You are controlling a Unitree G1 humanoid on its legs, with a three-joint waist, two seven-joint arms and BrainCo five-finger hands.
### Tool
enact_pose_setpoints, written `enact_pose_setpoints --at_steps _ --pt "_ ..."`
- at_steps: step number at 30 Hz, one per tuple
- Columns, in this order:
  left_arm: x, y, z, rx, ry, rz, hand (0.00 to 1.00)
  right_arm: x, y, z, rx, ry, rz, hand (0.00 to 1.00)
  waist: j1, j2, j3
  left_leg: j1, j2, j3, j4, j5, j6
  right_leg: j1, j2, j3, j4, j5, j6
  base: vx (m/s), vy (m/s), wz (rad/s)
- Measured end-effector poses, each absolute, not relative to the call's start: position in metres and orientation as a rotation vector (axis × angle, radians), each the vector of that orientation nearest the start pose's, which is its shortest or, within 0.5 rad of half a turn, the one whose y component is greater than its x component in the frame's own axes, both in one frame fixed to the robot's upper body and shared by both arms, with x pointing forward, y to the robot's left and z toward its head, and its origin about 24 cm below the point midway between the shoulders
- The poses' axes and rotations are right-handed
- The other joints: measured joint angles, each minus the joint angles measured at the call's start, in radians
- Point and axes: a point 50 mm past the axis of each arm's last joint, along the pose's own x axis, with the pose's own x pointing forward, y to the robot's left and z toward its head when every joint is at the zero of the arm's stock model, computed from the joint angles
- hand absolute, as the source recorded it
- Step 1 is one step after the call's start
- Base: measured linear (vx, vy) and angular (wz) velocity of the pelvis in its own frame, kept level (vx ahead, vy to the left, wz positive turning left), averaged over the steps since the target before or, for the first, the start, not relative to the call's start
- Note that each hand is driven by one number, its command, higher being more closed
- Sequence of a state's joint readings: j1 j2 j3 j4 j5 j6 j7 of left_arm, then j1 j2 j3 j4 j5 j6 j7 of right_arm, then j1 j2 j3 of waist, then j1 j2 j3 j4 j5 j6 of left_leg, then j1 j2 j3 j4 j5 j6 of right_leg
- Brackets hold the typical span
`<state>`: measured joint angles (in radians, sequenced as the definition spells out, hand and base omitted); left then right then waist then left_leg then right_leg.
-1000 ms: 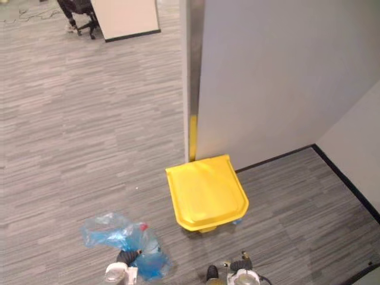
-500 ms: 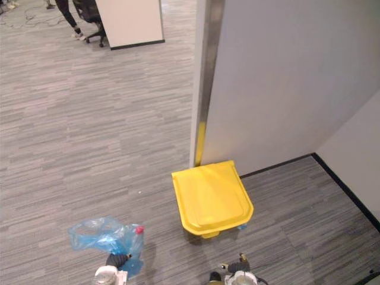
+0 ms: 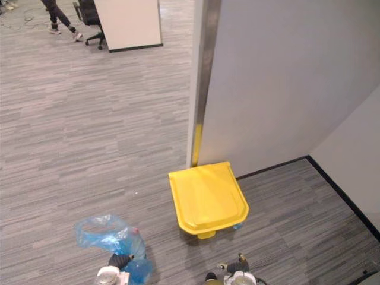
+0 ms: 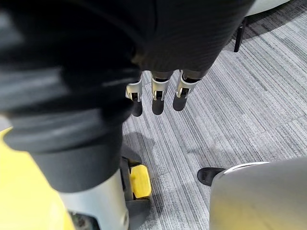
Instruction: Gather rubbish on tea table into small bin, then transfer packed bag to large trash can.
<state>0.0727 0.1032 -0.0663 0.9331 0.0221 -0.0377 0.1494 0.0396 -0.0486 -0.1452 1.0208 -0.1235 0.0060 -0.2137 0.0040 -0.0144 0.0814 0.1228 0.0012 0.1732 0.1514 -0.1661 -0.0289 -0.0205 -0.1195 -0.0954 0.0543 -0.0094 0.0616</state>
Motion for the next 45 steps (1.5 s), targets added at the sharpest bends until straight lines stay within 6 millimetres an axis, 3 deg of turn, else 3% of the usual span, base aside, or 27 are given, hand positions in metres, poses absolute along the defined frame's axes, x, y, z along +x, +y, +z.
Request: enact_pose_setpoints --at_steps 5,10,12,16,20,23,25,27,28,29,31,32,36,37,40,42,45 --pt "0.123 0.188 -0.148 0.208 0.963 0.126 1.00 0.115 -0.197 -0.155 -0.222 1.063 -0.274 0.00 0.002 -0.005 -0.002 -0.007 0.008 0.006 -0.030 0.000 0.000 -0.006 0.017 0.004 -0.056 0.041 -0.025 -0.08 -0.025 -0.07" --pt "0.119 0.188 -0.149 0.206 0.974 0.127 1.00 0.116 -0.197 -0.155 -0.225 1.060 -0.270 0.00 0.002 -0.007 -0.003 -0.018 0.020 0.008 -0.073 -0.014 0.006 -0.015 0.040 0.016 -0.131 0.113 -0.025 -0.12 -0.024 -0.08" --pt "0.118 0.188 -0.149 0.204 0.977 0.128 1.00 0.119 -0.196 -0.154 -0.226 1.054 -0.266 0.00 0.004 -0.014 0.005 -0.020 0.023 0.014 -0.070 -0.030 0.009 -0.032 0.045 0.025 -0.117 0.113 -0.024 -0.16 -0.027 -0.23" --pt "0.122 0.189 -0.147 0.210 0.957 0.128 1.00 0.126 -0.195 -0.152 -0.221 1.029 -0.268 0.00 0.000 -0.039 0.028 -0.050 -0.002 0.022 -0.022 -0.069 0.021 -0.177 0.001 0.052 0.184 -0.022 0.029 -0.17 0.000 -0.08" --pt "0.130 0.187 -0.142 0.198 0.918 0.132 1.00 0.138 -0.196 -0.144 -0.206 0.960 -0.289 0.00 -0.004 -0.046 0.082 0.020 0.010 -0.006 0.010 -0.086 0.046 -0.303 -0.030 0.018 0.551 -0.042 0.030 -0.01 -0.014 0.27" --pt "0.130 0.187 -0.142 0.190 0.919 0.141 1.00 0.138 -0.196 -0.144 -0.205 0.962 -0.291 0.00 -0.001 -0.047 0.083 0.057 0.047 -0.021 0.014 -0.113 0.020 -0.310 -0.016 -0.062 0.423 -0.074 0.014 0.15 -0.090 0.11" --pt "0.132 0.187 -0.141 0.181 0.913 0.150 1.00 0.139 -0.196 -0.144 -0.194 0.964 -0.299 0.00 -0.001 -0.046 0.088 0.058 0.074 -0.019 0.028 -0.144 -0.010 -0.308 0.021 -0.084 0.145 0.016 0.017 0.30 -0.157 -0.05" --pt "0.140 0.190 -0.139 0.174 0.897 0.169 1.00 0.138 -0.194 -0.145 -0.174 0.972 -0.312 0.00 0.002 -0.072 0.127 0.101 0.069 -0.017 0.059 -0.181 -0.058 -0.248 0.021 -0.080 0.012 0.088 0.035 0.33 -0.210 0.00" --pt "0.147 0.185 -0.137 0.160 0.883 0.165 1.00 0.146 -0.198 -0.141 -0.182 0.949 -0.320 0.00 0.005 -0.041 0.159 0.119 0.095 -0.020 0.081 -0.200 -0.061 -0.238 0.040 -0.087 0.053 0.085 0.045 0.36 -0.216 -0.02" --pt "0.157 0.178 -0.134 0.144 0.851 0.154 1.00 0.153 -0.204 -0.136 -0.194 0.919 -0.330 0.00 0.006 -0.011 0.178 0.114 0.120 -0.022 0.096 -0.199 -0.058 -0.265 0.060 -0.084 0.133 0.029 0.041 0.27 -0.142 0.02" --pt "0.170 0.173 -0.127 0.132 0.800 0.144 1.00 0.156 -0.206 -0.131 -0.188 0.886 -0.344 0.00 0.006 -0.002 0.181 0.113 0.142 -0.054 0.101 -0.230 -0.042 -0.334 0.075 -0.072 0.294 -0.051 0.018 0.24 -0.208 0.35" --pt "0.178 0.171 -0.123 0.130 0.777 0.140 1.00 0.156 -0.207 -0.129 -0.186 0.866 -0.349 0.00 0.009 -0.006 0.182 0.115 0.162 -0.101 0.108 -0.278 -0.081 -0.385 0.078 -0.073 0.430 -0.116 0.001 0.20 -0.213 0.48" --pt "0.178 0.169 -0.124 0.112 0.783 0.146 1.00 0.156 -0.206 -0.129 -0.184 0.862 -0.346 0.00 0.004 -0.016 0.178 0.121 0.197 -0.164 0.107 -0.295 -0.089 -0.419 0.062 -0.123 0.582 -0.233 -0.020 0.20 -0.221 0.51" --pt "0.177 0.168 -0.124 0.108 0.785 0.144 1.00 0.154 -0.207 -0.130 -0.186 0.871 -0.343 0.00 0.011 -0.016 0.177 0.116 0.204 -0.178 0.109 -0.284 -0.075 -0.425 0.063 -0.133 0.598 -0.254 -0.021 0.27 -0.246 0.42" --pt "0.169 0.167 -0.128 0.105 0.808 0.147 1.00 0.154 -0.210 -0.132 -0.202 0.886 -0.333 0.00 0.011 -0.001 0.162 0.083 0.219 -0.212 0.094 -0.221 -0.067 -0.432 0.060 -0.166 0.592 -0.268 -0.025 0.21 -0.173 0.27" --pt "0.169 0.168 -0.128 0.105 0.809 0.148 1.00 0.160 -0.211 -0.130 -0.242 0.883 -0.296 0.00 0.010 0.004 0.157 0.066 0.226 -0.218 0.060 -0.164 -0.093 -0.434 0.051 -0.182 0.581 -0.261 -0.028 0.22 -0.132 0.30" --pt "0.176 0.175 -0.124 0.125 0.785 0.153 1.00 0.189 -0.195 -0.120 -0.306 0.816 -0.182 0.00 0.013 0.001 0.142 0.025 0.234 -0.250 0.050 -0.140 -0.119 -0.464 0.053 -0.179 0.567 -0.250 -0.048 0.10 -0.070 0.16"
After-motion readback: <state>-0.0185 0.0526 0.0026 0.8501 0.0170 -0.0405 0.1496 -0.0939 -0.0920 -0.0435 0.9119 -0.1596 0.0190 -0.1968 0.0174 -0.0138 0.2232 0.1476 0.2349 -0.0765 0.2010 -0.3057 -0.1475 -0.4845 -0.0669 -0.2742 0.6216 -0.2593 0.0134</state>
